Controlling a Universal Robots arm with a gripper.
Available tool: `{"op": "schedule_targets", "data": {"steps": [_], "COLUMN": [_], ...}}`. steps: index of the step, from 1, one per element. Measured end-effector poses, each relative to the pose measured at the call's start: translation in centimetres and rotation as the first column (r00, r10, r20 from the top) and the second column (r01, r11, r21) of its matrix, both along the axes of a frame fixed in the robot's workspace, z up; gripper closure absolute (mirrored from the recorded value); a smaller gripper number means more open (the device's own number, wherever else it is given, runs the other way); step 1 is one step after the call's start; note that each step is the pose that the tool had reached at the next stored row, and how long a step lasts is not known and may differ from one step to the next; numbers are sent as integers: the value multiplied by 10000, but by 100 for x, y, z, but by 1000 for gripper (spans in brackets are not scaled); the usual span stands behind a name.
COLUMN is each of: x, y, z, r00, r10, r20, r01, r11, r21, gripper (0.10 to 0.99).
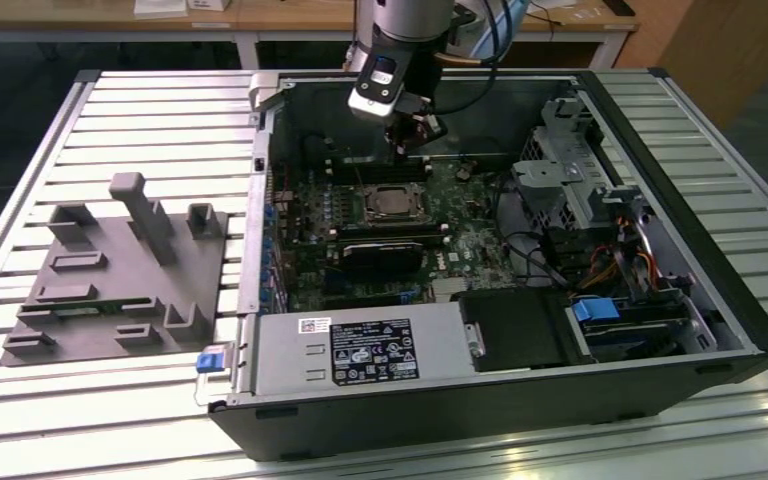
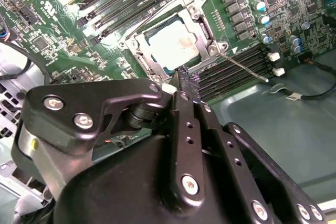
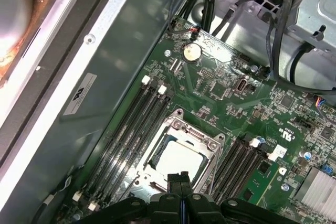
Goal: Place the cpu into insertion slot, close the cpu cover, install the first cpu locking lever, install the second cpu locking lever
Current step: 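Install the first cpu locking lever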
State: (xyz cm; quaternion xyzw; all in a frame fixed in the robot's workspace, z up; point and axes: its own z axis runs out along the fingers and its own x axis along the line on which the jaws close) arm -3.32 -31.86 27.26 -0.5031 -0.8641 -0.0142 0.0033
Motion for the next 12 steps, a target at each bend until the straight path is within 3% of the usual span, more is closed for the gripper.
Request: {"op": "schedule_targets", "data": {"steps": [12], "x": [0], "y": [0], "z": [0], "r00": [9996], "r10": [300], "r20": [0], "r01": [-300], "r11": [9996], "r21": [0], "gripper": [980]}}
